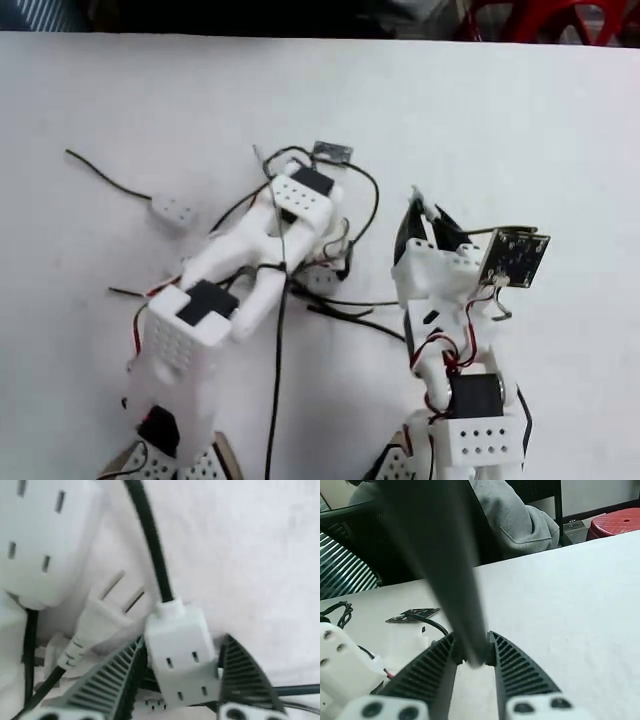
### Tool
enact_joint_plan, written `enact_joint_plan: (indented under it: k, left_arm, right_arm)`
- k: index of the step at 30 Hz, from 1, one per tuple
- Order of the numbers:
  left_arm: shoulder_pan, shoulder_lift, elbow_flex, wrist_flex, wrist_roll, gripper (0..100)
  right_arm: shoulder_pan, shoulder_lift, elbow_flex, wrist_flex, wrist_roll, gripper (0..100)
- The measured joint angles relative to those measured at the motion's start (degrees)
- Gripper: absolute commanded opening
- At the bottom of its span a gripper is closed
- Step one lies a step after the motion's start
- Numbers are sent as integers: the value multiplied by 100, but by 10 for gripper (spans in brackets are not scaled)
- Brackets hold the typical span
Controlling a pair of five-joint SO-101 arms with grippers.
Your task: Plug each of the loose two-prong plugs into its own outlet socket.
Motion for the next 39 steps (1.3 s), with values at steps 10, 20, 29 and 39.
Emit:
enact_joint_plan:
  k: [10,20,29,39]
  left_arm:
    - [9,-9,-9,-220,-1301,24]
    - [114,-9,0,-826,-4510,43]
    - [237,-9,0,-949,-4800,245]
    - [255,-554,-290,-299,-4255,246]
  right_arm:
    - [0,0,0,0,0,17]
    - [0,0,0,0,0,17]
    - [0,0,0,0,35,17]
    - [26,0,0,0,149,17]
